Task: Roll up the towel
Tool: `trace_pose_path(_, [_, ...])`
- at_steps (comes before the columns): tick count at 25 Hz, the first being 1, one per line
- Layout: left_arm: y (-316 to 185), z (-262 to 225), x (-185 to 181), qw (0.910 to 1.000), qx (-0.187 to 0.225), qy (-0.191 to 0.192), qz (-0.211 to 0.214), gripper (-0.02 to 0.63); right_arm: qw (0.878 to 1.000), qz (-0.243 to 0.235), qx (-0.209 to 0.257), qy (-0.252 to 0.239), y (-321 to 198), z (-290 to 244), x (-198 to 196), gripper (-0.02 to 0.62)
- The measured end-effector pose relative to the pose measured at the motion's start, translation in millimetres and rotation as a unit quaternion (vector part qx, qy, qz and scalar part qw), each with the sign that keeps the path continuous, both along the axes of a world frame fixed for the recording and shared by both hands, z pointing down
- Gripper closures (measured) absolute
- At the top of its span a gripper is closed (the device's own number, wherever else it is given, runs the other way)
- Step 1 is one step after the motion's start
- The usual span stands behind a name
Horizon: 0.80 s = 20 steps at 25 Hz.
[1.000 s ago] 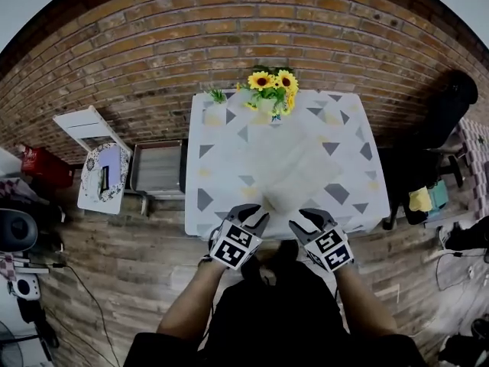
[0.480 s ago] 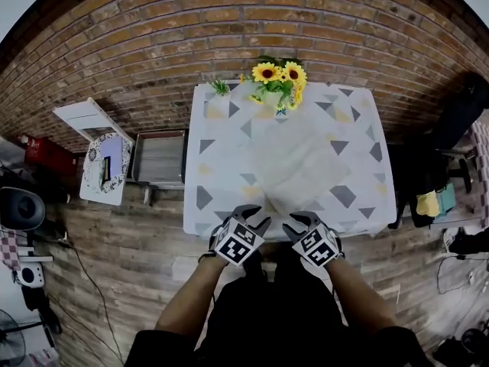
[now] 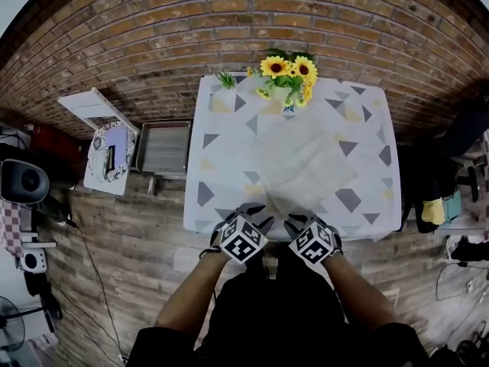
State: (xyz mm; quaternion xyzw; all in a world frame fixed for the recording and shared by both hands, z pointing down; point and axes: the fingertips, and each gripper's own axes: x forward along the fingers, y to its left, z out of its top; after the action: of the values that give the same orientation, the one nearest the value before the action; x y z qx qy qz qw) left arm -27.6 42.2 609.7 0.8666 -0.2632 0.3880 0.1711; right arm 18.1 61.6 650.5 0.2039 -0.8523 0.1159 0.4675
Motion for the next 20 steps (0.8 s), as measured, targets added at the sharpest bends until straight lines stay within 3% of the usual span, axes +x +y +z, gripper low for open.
trace_pose_path(4, [-3,3,3,0.9997,0.006,-0.015,0.017,0.462,1.000,-0.002,0.000,-0.008,-6,-5,2,0.551])
trace_pose_path(11, [-1,17,20,0.9957,0.004,-0.042,0.083,0.453,1.000,-0.019,-0.020,-0.015,-15,-12,4,0.554])
trace_pose_path(20, [-12,31,33,0.9931,-0.001,-0.052,0.105,0.454,0.999,-0.030,-0.036,0.007,-32,-5,8,0.540])
